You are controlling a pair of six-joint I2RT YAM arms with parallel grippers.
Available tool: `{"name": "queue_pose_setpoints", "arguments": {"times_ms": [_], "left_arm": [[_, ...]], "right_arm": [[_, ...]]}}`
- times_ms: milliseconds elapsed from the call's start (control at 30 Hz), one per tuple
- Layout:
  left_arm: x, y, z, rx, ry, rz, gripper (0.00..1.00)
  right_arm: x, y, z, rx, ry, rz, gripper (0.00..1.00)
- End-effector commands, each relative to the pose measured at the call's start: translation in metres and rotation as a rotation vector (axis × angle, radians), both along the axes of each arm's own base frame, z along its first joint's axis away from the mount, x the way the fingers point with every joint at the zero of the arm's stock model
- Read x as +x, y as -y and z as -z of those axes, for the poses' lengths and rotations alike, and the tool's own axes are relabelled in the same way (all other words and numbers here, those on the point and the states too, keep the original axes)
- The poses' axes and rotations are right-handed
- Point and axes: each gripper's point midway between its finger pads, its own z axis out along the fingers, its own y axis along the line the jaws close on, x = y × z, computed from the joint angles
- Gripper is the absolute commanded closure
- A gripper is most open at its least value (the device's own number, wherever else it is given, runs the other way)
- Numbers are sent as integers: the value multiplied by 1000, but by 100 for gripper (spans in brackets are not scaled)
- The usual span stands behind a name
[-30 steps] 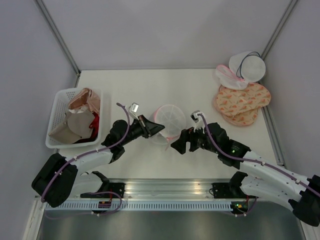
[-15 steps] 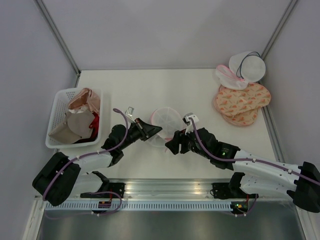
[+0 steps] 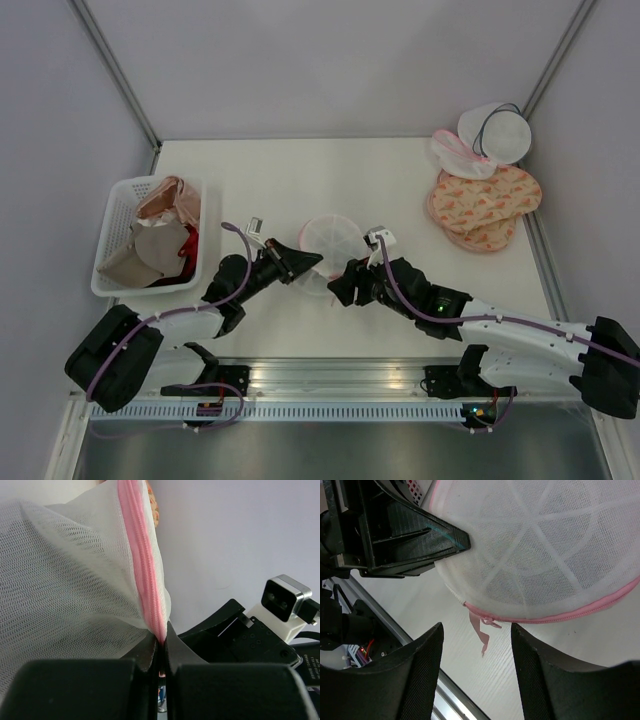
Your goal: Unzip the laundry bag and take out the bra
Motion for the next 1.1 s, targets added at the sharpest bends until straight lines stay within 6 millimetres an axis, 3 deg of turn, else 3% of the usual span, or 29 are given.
{"name": "queue_pose_setpoints", "arguments": {"times_ms": [0,333,367,600,867,1067], "left_arm": [[-8,1,-35,-139,46,38,98],[-25,2,-43,-244,14,154,98],[-28,2,-51,-280,31,176,98],[-35,6,-47,-337,2,238,98],[-33,6,-54,-343,28,234,98],[-28,7,-54,-351,25,223,98]], "right_arm": [[8,-6,-7,37,37,25,39],[7,5,-24,94,92,43,48],[7,7,-25,96,95,49,49],[6,9,-31,110,108,50,59],[-5,-2,-25,126,63,-22,61],[-18,-8,-9,134,-4,-81,56]]}}
